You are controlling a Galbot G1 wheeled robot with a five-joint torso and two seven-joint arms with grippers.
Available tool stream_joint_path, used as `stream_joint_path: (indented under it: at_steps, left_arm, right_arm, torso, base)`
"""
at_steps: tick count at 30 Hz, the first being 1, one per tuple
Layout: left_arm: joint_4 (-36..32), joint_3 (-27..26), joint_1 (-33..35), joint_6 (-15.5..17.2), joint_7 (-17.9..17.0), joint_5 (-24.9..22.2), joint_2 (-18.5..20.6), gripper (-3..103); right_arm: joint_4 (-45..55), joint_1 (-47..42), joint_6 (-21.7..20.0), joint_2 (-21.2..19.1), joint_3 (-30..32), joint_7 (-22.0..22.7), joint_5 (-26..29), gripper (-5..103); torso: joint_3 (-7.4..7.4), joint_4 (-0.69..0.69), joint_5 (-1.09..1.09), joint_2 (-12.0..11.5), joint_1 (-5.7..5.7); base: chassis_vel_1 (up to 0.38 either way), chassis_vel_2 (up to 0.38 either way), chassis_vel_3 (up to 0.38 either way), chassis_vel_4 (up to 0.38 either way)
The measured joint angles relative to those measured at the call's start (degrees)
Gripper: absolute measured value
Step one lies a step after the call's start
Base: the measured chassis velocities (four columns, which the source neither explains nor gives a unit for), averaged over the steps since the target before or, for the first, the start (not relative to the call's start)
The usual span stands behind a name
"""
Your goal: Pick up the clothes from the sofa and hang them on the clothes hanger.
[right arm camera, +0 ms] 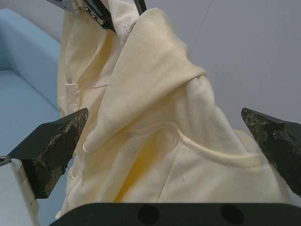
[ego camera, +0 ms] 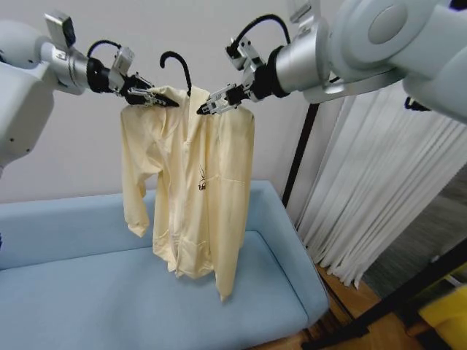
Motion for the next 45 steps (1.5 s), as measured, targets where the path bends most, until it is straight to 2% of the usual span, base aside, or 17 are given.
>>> stream_joint_path:
  at_steps: [2, 6, 7, 11, 13, 17, 22, 25, 26, 28, 29, 31, 37, 38, 40, 42, 45]
  left_arm:
    - [-0.4, -0.1, 0.3, 0.0, 0.0, -0.2, 0.2, 4]
    - [-0.9, -0.6, 1.0, -0.1, -0.1, -0.5, 0.5, 4]
    - [-0.9, -0.6, 1.0, -0.1, -0.1, -0.5, 0.5, 4]
    - [-1.3, -1.3, 1.9, -0.4, -0.2, -0.8, 0.5, 4]
    - [-1.5, -1.6, 2.2, -0.4, -0.2, -1.0, 0.5, 4]
    - [-2.2, -2.5, 3.4, -0.5, -0.2, -2.0, 0.5, 4]
    - [-3.0, -3.3, 4.6, -0.5, -0.3, -2.8, 0.6, 4]
    - [-3.7, -3.5, 5.6, -0.6, -0.3, -3.7, 1.0, 4]
    - [-3.8, -3.6, 5.7, -0.6, -0.3, -3.8, 1.1, 4]
    - [-3.9, -3.8, 6.1, -0.8, -0.3, -3.9, 1.2, 4]
    - [-3.9, -3.8, 6.1, -0.8, -0.3, -3.9, 1.2, 4]
    - [-3.9, -3.8, 6.2, -1.1, -0.3, -4.1, 1.2, 4]
    - [-3.7, -3.8, 6.2, -1.3, -0.6, -4.2, 0.9, 4]
    - [-3.6, -3.8, 6.2, -1.3, -0.8, -4.2, 0.9, 0]
    - [-3.6, -3.9, 6.2, -1.3, -1.0, -4.2, 0.8, 3]
    - [-3.6, -3.9, 6.1, -1.3, -1.6, -4.4, 0.5, 14]
    - [-3.6, -3.8, 6.1, -1.3, -2.6, -4.9, 0.4, 19]
  right_arm:
    - [-0.1, 0.5, 0.0, 0.4, -0.8, 0.0, 0.4, 103]
    - [-0.1, 2.0, 0.0, 1.3, -3.2, 0.3, 1.6, 91]
    - [-0.1, 2.0, 0.0, 1.3, -3.2, 0.3, 1.6, 91]
    - [-0.1, 3.0, 0.0, 1.8, -4.8, 1.6, 3.6, 70]
    - [-0.1, 3.1, 0.0, 1.8, -5.0, 1.7, 3.7, 70]
    - [-0.3, 3.1, 0.0, 2.3, -5.4, 1.8, 4.3, 48]
    - [-0.9, 3.0, 0.0, 3.0, -5.5, 1.8, 4.3, 37]
    - [-1.1, 2.7, 0.0, 3.3, -5.3, 1.8, 4.6, 21]
    - [-1.0, 2.7, 0.0, 3.3, -5.2, 1.8, 4.7, 21]
    - [-0.7, 2.5, 0.0, 3.3, -5.1, 1.9, 5.0, 10]
    - [-0.7, 2.5, 0.0, 3.3, -5.1, 1.9, 5.0, 10]
    - [-0.5, 2.1, 0.0, 3.4, -4.8, 2.1, 5.1, 2]
    - [-0.1, 1.0, -0.1, 3.2, -3.3, 3.6, 6.3, 1]
    - [0.0, 0.8, -0.1, 3.2, -2.9, 3.9, 6.9, 1]
    - [0.1, 0.5, -0.1, 3.1, -2.4, 4.4, 7.5, 1]
    - [0.2, -0.1, -0.1, 3.0, -1.1, 5.7, 9.0, 1]
    - [0.2, -0.8, -0.1, 3.0, 0.4, 7.6, 10.7, 1]
  torso:
    - [0.00, 0.00, -0.01, 0.0, 0.00]
    - [0.00, 0.00, -0.01, 0.0, 0.00]
    - [0.00, 0.00, -0.01, 0.0, 0.00]
    - [0.00, -0.02, 0.00, 0.0, 0.00]
    - [0.00, -0.01, 0.00, 0.0, 0.00]
    - [0.00, 0.00, 0.00, 0.0, 0.00]
    - [0.00, -0.01, 0.00, 0.0, 0.00]
    - [0.00, 0.00, 0.00, 0.0, 0.00]
    - [0.00, 0.00, 0.00, 0.0, 0.00]
    - [0.00, 0.00, 0.00, 0.0, 0.00]
    - [0.00, 0.00, 0.00, 0.0, 0.00]
    - [0.00, 0.00, 0.00, 0.0, 0.00]
    - [0.00, 0.00, 0.00, 0.0, 0.00]
    - [0.00, -0.01, 0.00, 0.0, 0.00]
    - [0.00, -0.01, 0.00, 0.0, 0.00]
    - [0.00, -0.01, 0.01, 0.0, 0.00]
    - [0.00, -0.01, 0.00, 0.0, 0.00]
  base:
    - [0.000, 0.000, 0.000, 0.000]
    - [0.000, 0.000, 0.000, 0.000]
    - [0.000, 0.000, 0.000, 0.000]
    - [0.000, 0.000, 0.000, 0.000]
    - [0.000, 0.000, 0.000, 0.000]
    - [0.000, 0.000, 0.000, 0.000]
    - [0.000, 0.000, 0.000, 0.000]
    - [0.000, 0.000, 0.000, 0.000]
    - [0.000, 0.000, 0.000, 0.000]
    - [0.000, 0.000, 0.000, 0.000]
    - [0.000, 0.000, 0.000, 0.000]
    - [0.000, 0.000, 0.000, 0.000]
    - [0.000, 0.000, 0.000, 0.000]
    - [0.000, 0.000, 0.000, 0.000]
    - [0.000, 0.000, 0.000, 0.000]
    - [0.000, 0.000, 0.000, 0.000]
    - [0.000, 0.000, 0.000, 0.000]
